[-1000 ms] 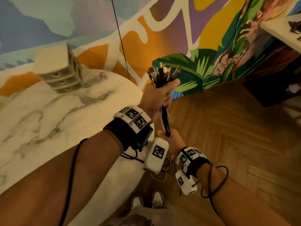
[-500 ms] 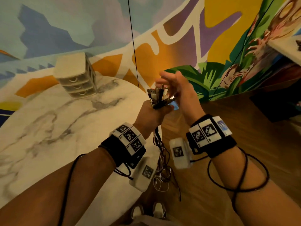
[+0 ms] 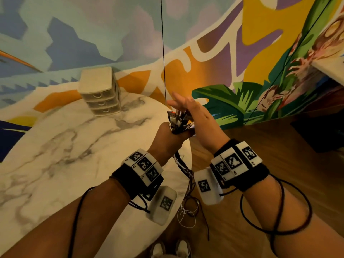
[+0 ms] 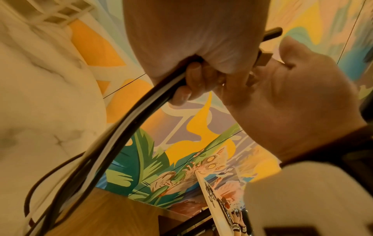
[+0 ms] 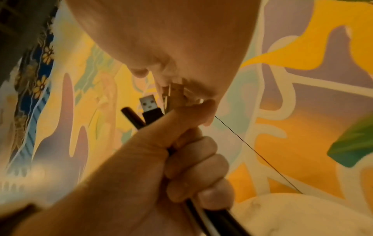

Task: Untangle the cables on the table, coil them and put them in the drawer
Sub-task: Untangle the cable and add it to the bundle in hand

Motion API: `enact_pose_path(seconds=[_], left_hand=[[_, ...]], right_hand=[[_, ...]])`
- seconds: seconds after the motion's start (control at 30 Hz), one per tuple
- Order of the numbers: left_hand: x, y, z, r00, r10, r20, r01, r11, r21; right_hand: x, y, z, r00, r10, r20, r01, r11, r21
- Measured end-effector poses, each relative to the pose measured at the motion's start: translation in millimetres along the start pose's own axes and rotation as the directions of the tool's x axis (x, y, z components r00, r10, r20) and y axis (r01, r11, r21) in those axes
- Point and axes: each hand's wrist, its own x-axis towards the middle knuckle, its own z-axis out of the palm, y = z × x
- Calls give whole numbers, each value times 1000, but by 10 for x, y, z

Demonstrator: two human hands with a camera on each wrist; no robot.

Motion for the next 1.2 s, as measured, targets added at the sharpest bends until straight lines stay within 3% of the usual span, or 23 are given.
enact_pose_path(seconds=[0.13, 0.27, 0.33, 0.4, 0.47, 0.6, 0.63, 0.67, 0.7, 0.73, 0.83, 0.9, 0.97, 1.0, 1.07, 1.2], left_hand=[[-46, -35, -11, 999, -50, -9, 50, 998, -43], [-45, -104, -95, 999, -30, 29, 30, 1000, -6], [-26, -154, -95, 999, -14, 36, 13, 999, 33], [-50, -161, -85, 999, -1, 52, -5, 994, 110], [-133, -143, -93, 995, 67, 72, -76, 989, 128], [-82, -189, -72, 998, 47, 36, -53, 979, 197], [-169, -260, -107, 996, 90, -27, -83, 977, 197], [-241, -237, -102, 997, 18, -79, -2, 980, 200], [-216, -268, -74, 988, 26, -155, 26, 945, 325], [-189, -305, -103, 988, 73, -132, -22, 935, 355], [-172, -287, -176, 1000, 13, 4, -13, 943, 333], [-121, -316, -196, 1000, 6, 11, -9, 955, 296], [-113, -276, -175, 1000, -20, -3, 20, 971, 239], [-107, -267, -172, 999, -27, -17, 30, 978, 206], [-103, -262, -203, 1000, -13, -14, 15, 987, 158], [-99, -284, -175, 1000, 9, 4, -9, 995, 97]], right_hand=[[-3, 64, 70, 999, 28, 44, -26, 999, -42], [43, -62, 41, 999, 37, -17, -37, 999, 18], [91, -177, 47, 1000, 1, -23, -4, 993, -116], [121, -258, 93, 996, 38, 79, -3, 917, -399], [140, -271, 151, 977, 114, 182, 36, 750, -660], [119, -190, 267, 975, 73, 209, 113, 649, -753], [113, -152, 276, 975, 68, 211, 120, 638, -761], [124, -111, 270, 975, 83, 207, 106, 646, -756], [145, -65, 258, 972, 118, 204, 75, 666, -742], [152, -28, 250, 965, 162, 205, 41, 682, -731], [160, 40, 187, 923, 273, 270, -34, 759, -651], [147, 4, 136, 938, 212, 273, -89, 911, -404], [138, -53, 50, 993, 75, 93, -57, 980, -191], [138, -83, -6, 1000, 19, -10, -21, 986, -168], [112, -110, -95, 999, -32, -23, 26, 970, -243], [30, -116, -162, 978, 11, 207, 87, 885, -457]])
